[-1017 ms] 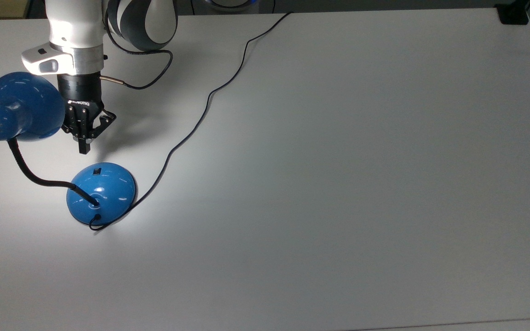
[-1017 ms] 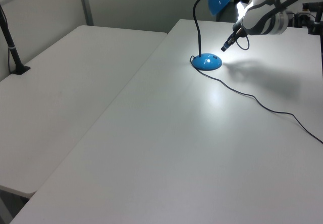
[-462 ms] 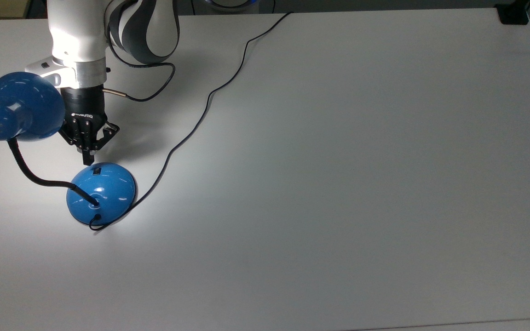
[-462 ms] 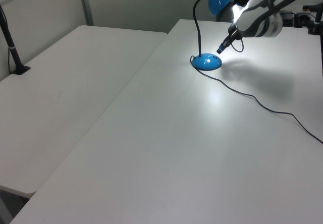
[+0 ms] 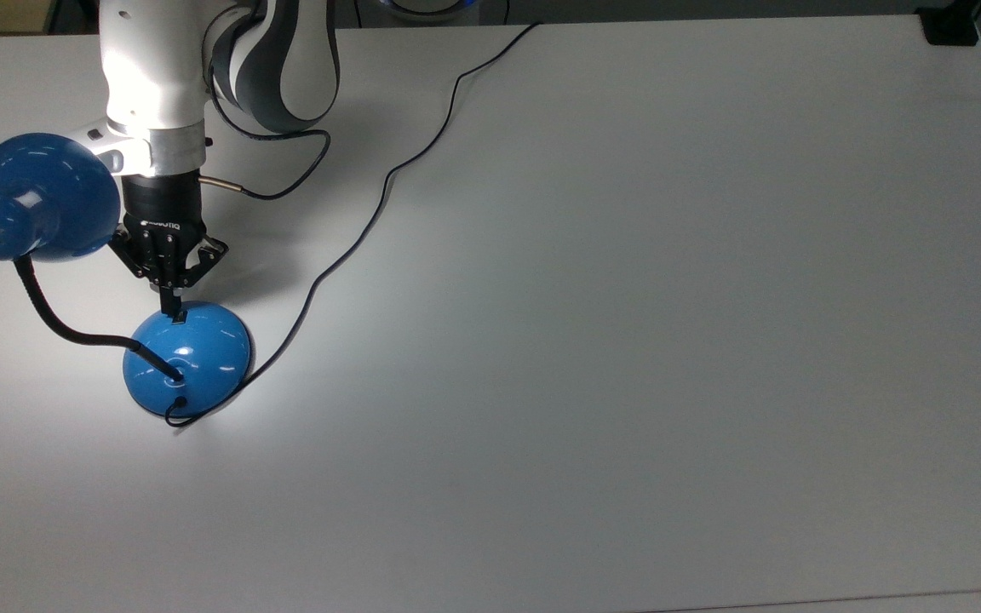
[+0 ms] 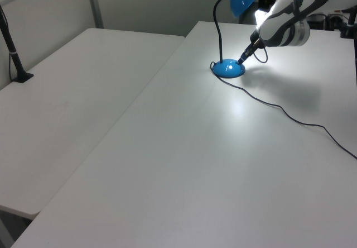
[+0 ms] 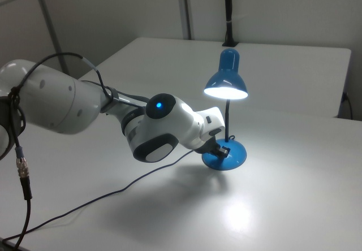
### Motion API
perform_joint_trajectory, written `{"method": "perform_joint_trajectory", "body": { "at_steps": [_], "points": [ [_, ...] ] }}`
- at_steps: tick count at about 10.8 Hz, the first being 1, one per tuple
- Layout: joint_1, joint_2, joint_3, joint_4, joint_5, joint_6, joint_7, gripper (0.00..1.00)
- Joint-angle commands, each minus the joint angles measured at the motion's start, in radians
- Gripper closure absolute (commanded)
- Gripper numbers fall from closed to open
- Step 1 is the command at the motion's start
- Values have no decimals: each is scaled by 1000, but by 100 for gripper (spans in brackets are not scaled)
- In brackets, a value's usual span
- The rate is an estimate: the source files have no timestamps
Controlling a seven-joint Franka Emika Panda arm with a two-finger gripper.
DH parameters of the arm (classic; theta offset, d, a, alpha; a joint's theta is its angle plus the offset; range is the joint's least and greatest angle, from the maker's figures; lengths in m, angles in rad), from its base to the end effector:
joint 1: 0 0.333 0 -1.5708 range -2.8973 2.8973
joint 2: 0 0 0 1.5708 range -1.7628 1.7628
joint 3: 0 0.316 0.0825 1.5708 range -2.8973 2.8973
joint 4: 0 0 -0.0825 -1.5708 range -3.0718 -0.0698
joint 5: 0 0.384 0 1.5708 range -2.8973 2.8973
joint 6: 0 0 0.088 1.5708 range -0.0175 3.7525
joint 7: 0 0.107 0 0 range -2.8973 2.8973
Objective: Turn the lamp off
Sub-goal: 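Lower the closed gripper and press the switch on the lamp base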
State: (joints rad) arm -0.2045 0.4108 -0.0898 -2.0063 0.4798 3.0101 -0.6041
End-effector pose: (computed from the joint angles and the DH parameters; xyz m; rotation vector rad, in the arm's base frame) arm 0.6086 -0.2155 0.3140 2.8991 -0.1869 0.9000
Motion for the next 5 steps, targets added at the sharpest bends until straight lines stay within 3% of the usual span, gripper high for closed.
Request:
{"method": "perform_joint_trajectory", "body": {
  "at_steps": [1,5],
  "points": [
    [17,19,-4,8,26,29,6,100],
    [19,26,-4,8,23,29,4,100]
  ]
}}
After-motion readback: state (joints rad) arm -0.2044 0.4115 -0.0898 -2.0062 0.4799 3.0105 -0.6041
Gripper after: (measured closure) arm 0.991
